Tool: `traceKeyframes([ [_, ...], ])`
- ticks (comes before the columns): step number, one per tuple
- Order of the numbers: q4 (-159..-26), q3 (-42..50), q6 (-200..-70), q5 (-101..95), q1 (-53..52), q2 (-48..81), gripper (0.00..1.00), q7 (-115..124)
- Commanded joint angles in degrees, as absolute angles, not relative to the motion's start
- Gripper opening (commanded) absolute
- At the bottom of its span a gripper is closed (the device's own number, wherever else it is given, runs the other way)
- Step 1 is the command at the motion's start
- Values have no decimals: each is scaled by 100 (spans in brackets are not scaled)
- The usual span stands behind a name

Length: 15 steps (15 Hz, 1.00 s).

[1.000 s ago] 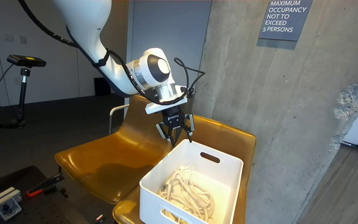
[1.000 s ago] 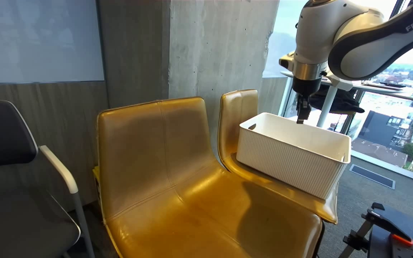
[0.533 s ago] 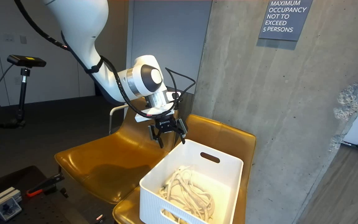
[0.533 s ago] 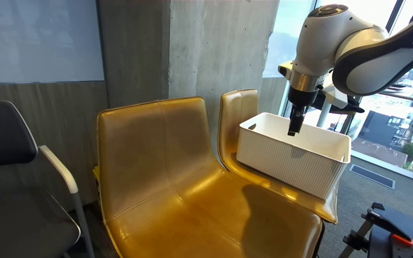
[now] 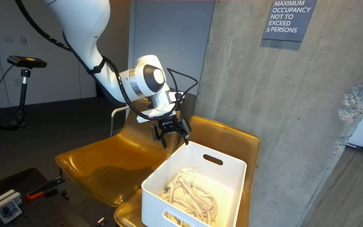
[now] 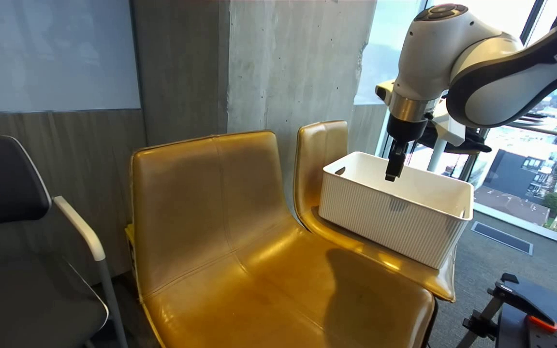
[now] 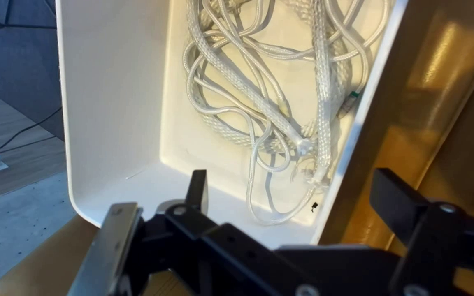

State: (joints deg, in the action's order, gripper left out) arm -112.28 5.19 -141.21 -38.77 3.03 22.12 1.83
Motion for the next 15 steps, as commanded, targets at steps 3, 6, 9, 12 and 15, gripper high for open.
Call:
traceKeyframes([
  [3, -11004, 573, -14158, -3657, 315, 2408, 100, 21],
  [6, -10709, 619, -14227, -3271, 599, 2592, 100, -467],
  [9, -10332, 685, -14093, -2636, 988, 2789, 100, -1219],
  [12, -9959, 544, -13931, -1820, 1362, 3105, 100, -1878],
  [15, -9655, 571, -13869, -1417, 1479, 3525, 100, -2019],
])
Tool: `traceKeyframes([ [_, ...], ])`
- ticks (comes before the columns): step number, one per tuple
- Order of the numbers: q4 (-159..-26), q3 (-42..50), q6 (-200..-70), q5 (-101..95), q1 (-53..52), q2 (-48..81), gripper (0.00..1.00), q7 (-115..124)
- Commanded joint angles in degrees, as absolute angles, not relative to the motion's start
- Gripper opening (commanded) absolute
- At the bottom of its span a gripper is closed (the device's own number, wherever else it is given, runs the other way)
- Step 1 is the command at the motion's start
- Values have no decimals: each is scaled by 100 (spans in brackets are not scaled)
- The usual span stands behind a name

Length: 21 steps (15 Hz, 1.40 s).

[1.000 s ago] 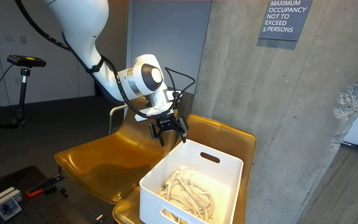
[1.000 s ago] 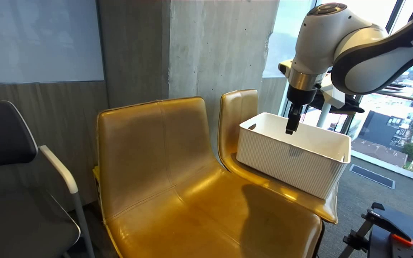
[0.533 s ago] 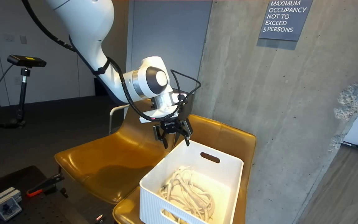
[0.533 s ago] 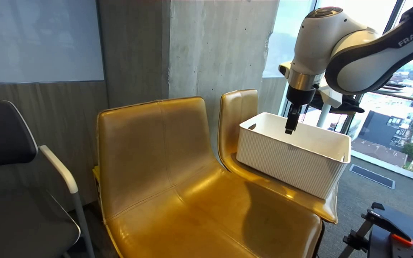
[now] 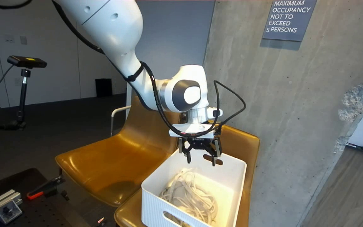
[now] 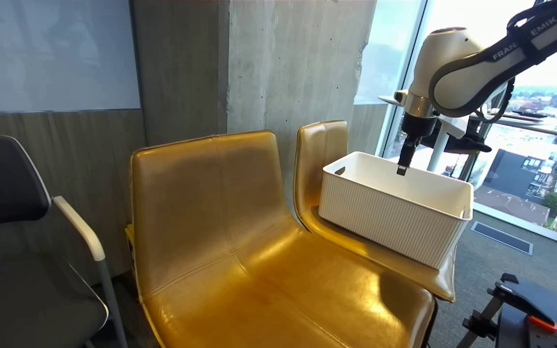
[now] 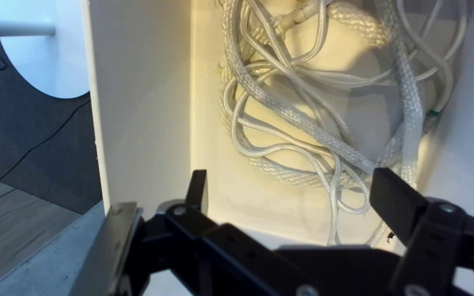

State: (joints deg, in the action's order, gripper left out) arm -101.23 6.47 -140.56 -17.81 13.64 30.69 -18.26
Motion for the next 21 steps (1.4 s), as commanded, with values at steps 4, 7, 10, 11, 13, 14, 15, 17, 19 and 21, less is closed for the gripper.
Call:
traceKeyframes([
  [4, -9410, 840, -14074, -1693, 1466, 4119, 100, -1994],
  [7, -9227, 975, -14085, -1781, 1518, 4532, 100, -2064],
  [10, -9062, 990, -14108, -1763, 1565, 4931, 100, -2153],
  [11, -8987, 981, -14102, -1750, 1591, 5057, 100, -2191],
  [13, -8821, 996, -14127, -1745, 1631, 5339, 100, -2212],
  [14, -8740, 1018, -14141, -1755, 1646, 5462, 100, -2213],
  [15, -8648, 1033, -14156, -1757, 1671, 5599, 100, -2226],
  [17, -8478, 1044, -14121, -1745, 1720, 5813, 100, -2265],
  [19, -8375, 1030, -14105, -1732, 1742, 5977, 95, -2285],
  [21, -8271, 1022, -14065, -1682, 1748, 6044, 71, -2233],
])
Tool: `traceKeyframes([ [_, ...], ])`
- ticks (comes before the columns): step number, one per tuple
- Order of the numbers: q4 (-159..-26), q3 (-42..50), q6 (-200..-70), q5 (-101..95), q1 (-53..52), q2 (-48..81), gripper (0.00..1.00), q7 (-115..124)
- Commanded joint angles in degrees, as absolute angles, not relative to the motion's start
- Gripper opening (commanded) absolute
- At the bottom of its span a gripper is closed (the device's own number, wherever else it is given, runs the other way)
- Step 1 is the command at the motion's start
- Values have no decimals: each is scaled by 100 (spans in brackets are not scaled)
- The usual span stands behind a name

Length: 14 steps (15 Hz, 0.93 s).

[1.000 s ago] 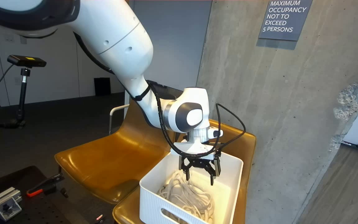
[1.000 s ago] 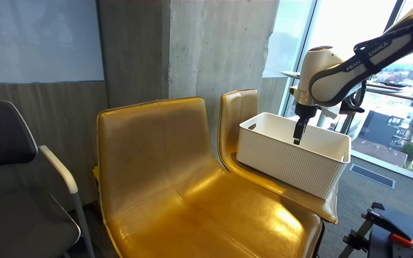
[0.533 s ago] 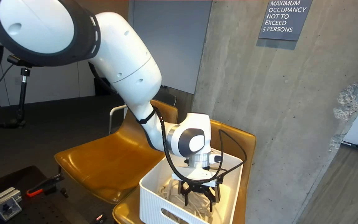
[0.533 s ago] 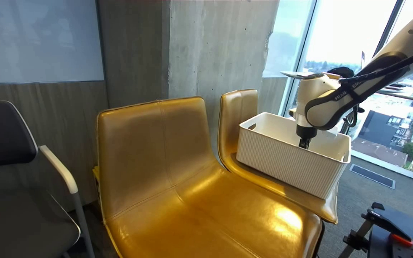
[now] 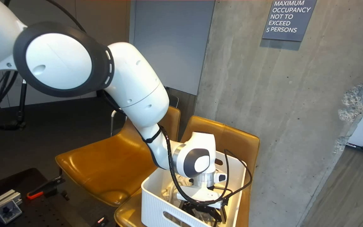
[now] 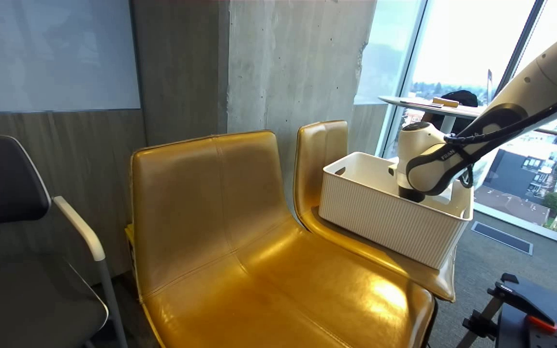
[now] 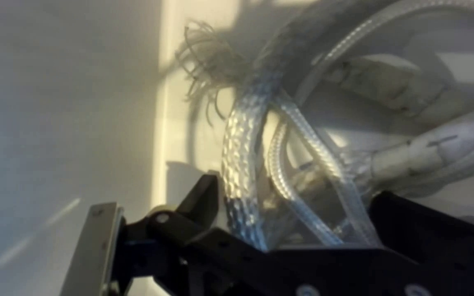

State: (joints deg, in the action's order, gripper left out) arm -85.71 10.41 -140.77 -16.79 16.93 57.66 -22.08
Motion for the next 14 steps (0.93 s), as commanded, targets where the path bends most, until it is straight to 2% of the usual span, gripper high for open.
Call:
traceKeyframes([
  [1, -8254, 1030, -14035, -1673, 1732, 6042, 70, -2195],
  [10, -8251, 1310, -14103, -1953, 1359, 5875, 2, -1852],
  [14, -8274, 1362, -14129, -2203, 1014, 5670, 0, -1597],
])
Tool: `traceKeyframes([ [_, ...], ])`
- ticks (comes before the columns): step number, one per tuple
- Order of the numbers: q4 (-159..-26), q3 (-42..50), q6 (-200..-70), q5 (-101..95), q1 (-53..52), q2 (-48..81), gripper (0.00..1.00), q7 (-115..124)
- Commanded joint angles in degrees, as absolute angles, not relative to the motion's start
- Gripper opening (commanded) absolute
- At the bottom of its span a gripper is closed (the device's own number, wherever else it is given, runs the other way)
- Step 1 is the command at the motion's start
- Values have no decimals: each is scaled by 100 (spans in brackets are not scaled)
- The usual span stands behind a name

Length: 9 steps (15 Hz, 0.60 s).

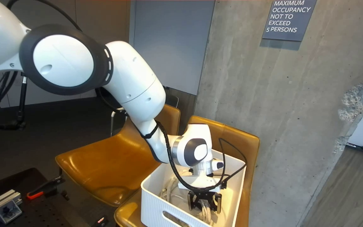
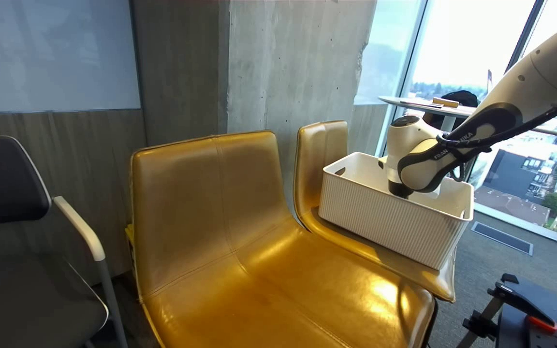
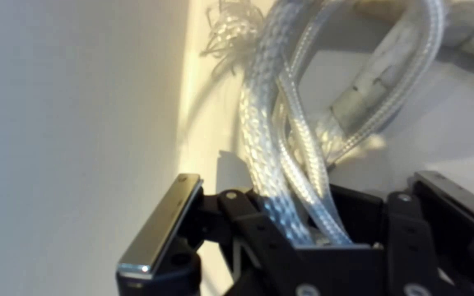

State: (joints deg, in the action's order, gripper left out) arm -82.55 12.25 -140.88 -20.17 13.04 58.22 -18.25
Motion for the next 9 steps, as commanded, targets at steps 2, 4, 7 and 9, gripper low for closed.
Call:
traceKeyframes([
  [2, -8266, 1404, -14132, -2315, 867, 5575, 0, -1510],
  [4, -8314, 1454, -14158, -2418, 762, 5445, 0, -1446],
  [7, -8359, 1546, -14088, -2569, 691, 5164, 0, -1448],
  [9, -8379, 1622, -13993, -2684, 668, 4861, 0, -1511],
])
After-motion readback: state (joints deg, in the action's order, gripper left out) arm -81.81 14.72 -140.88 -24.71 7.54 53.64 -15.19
